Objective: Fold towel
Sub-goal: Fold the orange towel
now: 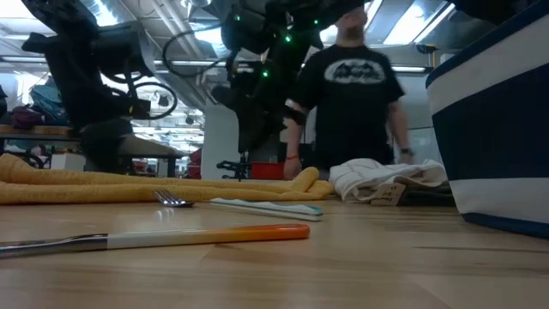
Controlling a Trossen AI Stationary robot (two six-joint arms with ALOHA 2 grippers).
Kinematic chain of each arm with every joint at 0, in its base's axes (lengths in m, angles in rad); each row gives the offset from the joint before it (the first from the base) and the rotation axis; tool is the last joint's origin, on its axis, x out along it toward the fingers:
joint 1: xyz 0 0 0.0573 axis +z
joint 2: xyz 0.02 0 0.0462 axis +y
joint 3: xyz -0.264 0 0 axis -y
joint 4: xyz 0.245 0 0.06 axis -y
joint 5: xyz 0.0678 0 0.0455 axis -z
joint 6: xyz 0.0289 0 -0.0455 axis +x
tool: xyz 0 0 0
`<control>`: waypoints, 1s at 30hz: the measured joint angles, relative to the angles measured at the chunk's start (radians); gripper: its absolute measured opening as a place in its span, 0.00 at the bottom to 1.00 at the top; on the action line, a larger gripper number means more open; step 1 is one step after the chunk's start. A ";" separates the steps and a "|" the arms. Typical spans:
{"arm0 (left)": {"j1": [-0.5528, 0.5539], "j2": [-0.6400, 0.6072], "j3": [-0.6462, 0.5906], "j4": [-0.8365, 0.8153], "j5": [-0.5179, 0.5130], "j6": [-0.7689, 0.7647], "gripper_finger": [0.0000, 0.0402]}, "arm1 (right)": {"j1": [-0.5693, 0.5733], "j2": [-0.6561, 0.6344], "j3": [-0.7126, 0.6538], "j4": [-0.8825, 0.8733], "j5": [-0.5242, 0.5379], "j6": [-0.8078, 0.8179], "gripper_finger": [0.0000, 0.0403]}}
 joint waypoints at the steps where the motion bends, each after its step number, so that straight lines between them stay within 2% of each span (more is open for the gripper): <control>1: 0.000 0.000 0.000 -0.005 0.008 0.000 0.05 | 0.000 0.000 -0.016 0.000 -0.003 0.017 0.26; 6: 0.000 0.000 0.000 -0.028 0.057 0.000 0.05 | -0.006 0.004 -0.115 -0.005 -0.019 0.092 0.26; 14: -0.010 -0.001 -0.051 -0.020 0.231 -0.054 0.05 | -0.040 0.004 -0.215 0.096 -0.019 0.139 0.26; 21: -0.092 -0.002 -0.068 -0.004 0.289 -0.156 0.05 | -0.082 0.002 -0.264 0.202 -0.021 0.143 0.26; 30: -0.232 0.001 -0.074 0.137 0.361 -0.286 0.05 | -0.112 0.002 -0.268 0.291 -0.037 0.144 0.26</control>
